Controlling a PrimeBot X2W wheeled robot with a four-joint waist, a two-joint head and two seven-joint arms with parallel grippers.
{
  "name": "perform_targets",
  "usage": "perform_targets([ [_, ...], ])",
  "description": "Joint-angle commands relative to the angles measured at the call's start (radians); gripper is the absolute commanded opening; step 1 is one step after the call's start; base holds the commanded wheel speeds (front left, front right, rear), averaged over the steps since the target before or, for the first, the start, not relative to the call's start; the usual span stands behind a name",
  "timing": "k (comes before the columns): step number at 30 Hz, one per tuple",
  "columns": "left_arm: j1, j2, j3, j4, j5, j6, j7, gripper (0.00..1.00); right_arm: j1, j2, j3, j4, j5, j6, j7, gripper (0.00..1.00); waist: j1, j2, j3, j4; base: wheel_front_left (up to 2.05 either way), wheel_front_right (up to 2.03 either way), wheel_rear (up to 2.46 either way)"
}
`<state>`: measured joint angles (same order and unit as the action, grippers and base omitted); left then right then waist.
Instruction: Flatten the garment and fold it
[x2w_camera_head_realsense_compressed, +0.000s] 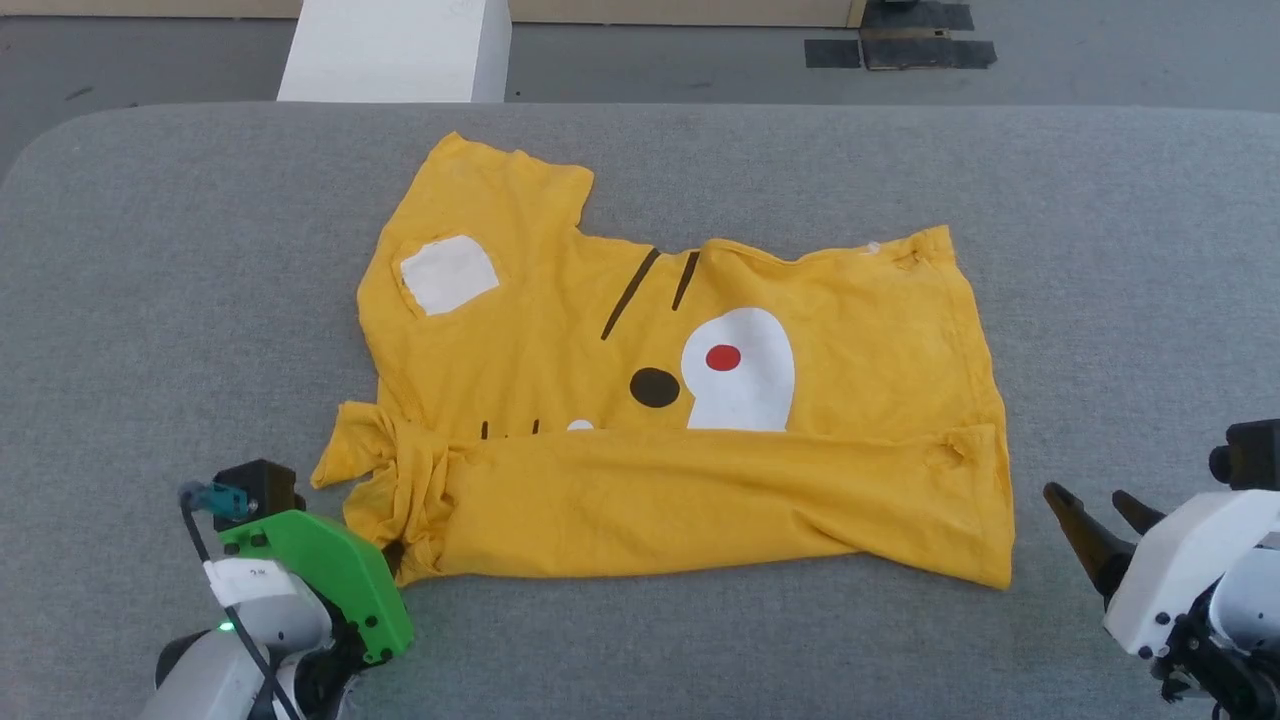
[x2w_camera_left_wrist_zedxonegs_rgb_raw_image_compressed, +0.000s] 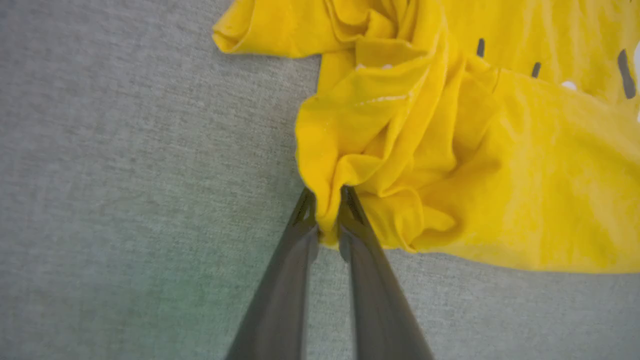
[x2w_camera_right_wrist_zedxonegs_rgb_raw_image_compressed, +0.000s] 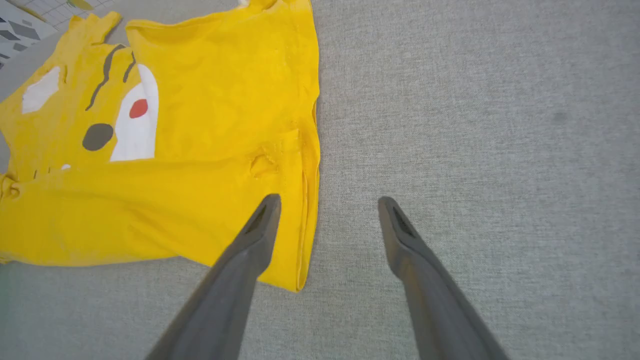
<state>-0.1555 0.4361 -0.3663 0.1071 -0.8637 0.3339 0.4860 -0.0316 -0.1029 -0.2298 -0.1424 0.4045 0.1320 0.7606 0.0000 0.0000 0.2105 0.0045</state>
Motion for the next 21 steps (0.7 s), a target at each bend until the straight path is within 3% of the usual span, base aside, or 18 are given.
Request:
perform_targets([
  [1,0.020,-0.013,0.003,0.016,-0.017,-0.001,-0.012,0.00,0.021,-0.005,0.011,-0.014,-0.020,-0.001,0.008,1.00,0.0000,0.0000,-0.002,0.006,0.00,0.00,0.00],
  [8,0.053,-0.012,0.051,-0.046,-0.032,0.008,-0.071,0.00,0.040,-0.012,0.091,-0.022,-0.145,-0.001,0.077,1.00,0.0000,0.0000,0.002,0.024,0.00,0.00,0.00],
  [21,0.061,-0.018,0.043,-0.083,-0.031,0.012,-0.078,0.00,-0.038,-0.021,0.203,0.150,-0.264,-0.001,0.064,1.00,0.0000,0.0000,0.036,0.058,0.00,0.00,0.00],
])
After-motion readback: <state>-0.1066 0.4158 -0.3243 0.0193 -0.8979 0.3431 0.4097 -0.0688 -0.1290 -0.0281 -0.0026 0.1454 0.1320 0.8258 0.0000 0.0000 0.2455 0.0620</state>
